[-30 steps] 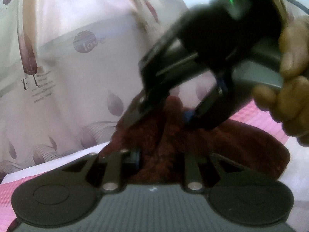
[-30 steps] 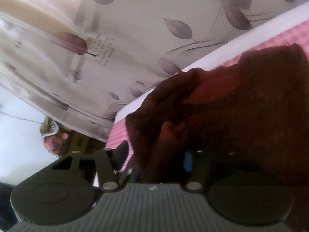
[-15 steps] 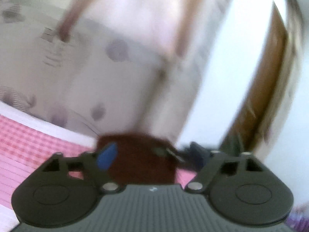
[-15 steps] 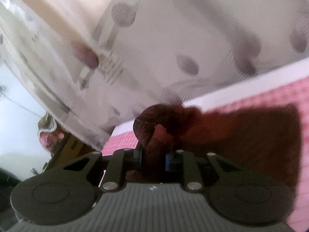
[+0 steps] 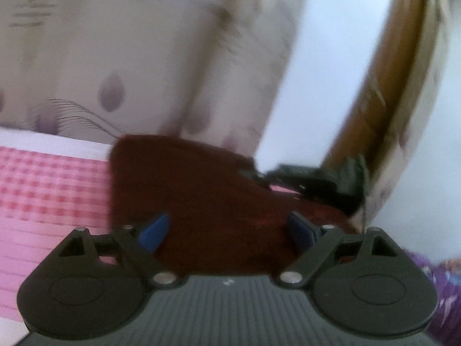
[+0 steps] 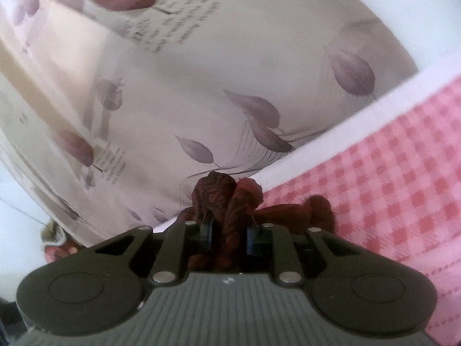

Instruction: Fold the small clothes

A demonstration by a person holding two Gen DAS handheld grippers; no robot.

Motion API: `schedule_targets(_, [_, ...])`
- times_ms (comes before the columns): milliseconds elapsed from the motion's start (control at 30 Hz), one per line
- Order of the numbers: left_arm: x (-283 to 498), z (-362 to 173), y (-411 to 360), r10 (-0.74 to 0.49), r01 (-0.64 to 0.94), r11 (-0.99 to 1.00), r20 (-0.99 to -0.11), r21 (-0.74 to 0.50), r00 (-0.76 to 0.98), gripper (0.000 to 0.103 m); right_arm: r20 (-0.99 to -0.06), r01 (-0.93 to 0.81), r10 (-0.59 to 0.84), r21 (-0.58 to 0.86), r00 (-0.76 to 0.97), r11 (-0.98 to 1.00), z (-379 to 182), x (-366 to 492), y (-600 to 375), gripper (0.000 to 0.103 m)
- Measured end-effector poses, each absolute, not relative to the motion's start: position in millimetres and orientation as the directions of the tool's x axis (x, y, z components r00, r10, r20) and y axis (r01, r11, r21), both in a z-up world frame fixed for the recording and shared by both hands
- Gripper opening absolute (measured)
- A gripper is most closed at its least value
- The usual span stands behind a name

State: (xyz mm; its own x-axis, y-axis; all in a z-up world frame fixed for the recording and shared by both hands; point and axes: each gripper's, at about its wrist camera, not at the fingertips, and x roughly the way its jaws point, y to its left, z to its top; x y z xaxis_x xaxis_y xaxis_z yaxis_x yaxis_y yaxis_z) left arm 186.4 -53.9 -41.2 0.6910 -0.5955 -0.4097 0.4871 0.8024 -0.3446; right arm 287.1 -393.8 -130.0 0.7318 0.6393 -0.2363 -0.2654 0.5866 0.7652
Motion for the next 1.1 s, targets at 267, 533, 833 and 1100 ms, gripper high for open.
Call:
schedule_targets(267, [164.5, -77.4, -103.0, -0.569, 0.614, 0.784, -0.498, -0.09, 0.654, 0.089, -0.075, -0.233, 0.564, 0.86, 0.822, 0.454, -154.1, 260.8, -433.8, 0.068])
schedule_targets(533, [159.9, -92.2, -115.8, -0.586, 0.644, 0.763, -0.488, -0.062, 0.647, 0.094, -0.174, -0.341, 0.664, 0.748, 0.727, 0.569, -120.1, 223.7, -412.1, 0.067])
schedule_targets(833, [164.2, -94.8, -118.8, -0.58, 0.628, 0.775, -0.471, -0.068, 0.665, 0.094, -0.305, -0.333, 0.587, 0.592, 0.75, 0.734, -114.6, 245.6, -367.2, 0.019])
schedule_targets(1100, [157.9, -96.5, -126.7, -0.597, 0.655, 0.753, -0.48, -0.06, 0.642, 0.097, -0.246, -0.323, 0.505, 0.526, 0.827, 0.786, -107.2, 230.5, -385.8, 0.014])
